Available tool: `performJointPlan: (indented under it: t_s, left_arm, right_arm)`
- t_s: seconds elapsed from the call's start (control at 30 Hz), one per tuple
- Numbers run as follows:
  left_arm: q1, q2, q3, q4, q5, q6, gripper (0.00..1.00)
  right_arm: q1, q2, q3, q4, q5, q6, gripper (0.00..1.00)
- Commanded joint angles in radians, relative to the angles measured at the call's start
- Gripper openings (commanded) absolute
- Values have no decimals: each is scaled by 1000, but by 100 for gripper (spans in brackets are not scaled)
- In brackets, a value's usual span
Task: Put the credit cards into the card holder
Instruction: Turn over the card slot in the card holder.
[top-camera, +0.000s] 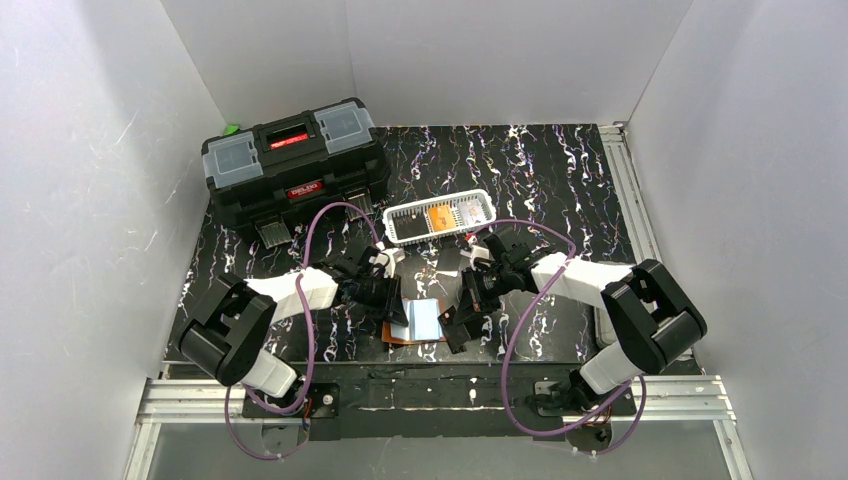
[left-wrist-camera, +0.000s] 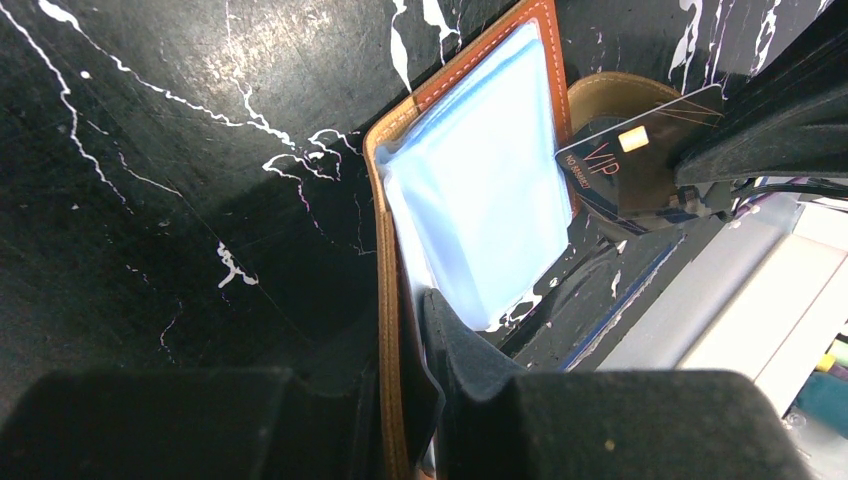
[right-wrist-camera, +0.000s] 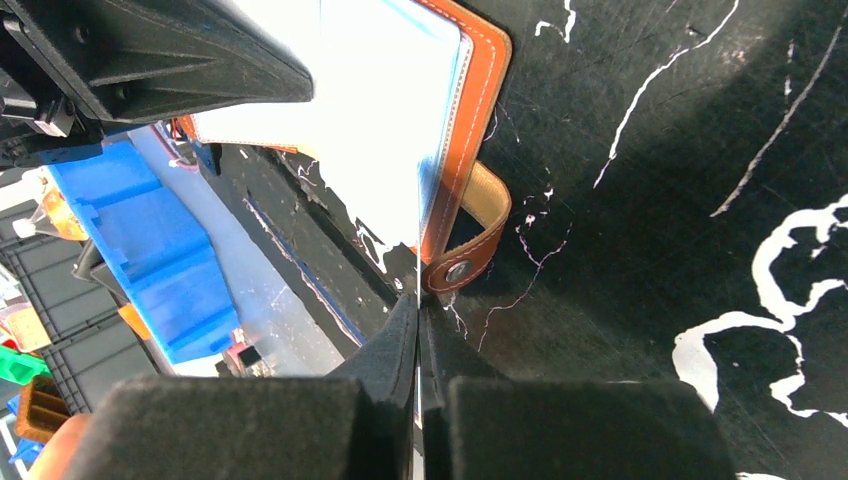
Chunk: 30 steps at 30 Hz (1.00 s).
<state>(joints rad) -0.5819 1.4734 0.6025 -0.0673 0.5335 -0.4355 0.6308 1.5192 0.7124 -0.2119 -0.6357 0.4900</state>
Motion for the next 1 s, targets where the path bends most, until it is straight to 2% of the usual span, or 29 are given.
performJointPlan:
  t_s: [0.0,0.6,0.8,0.97]
  left_arm:
    - [-6,-27,-22,-36,-21,9,14]
    - [-6,-20,-7,-44,-13,15,15]
    - [-5,-21,-7,-36,1,17,23]
    - [-5,-23,-6,-32,7,13,27]
  right_arm:
    - [6,-12,21,-5,-18,-17,1]
    - [21,62,48,22,-51,-8,1]
    - [25,74,69,29,-55,-3,1]
    - [35,84,110,28,-61,1,1]
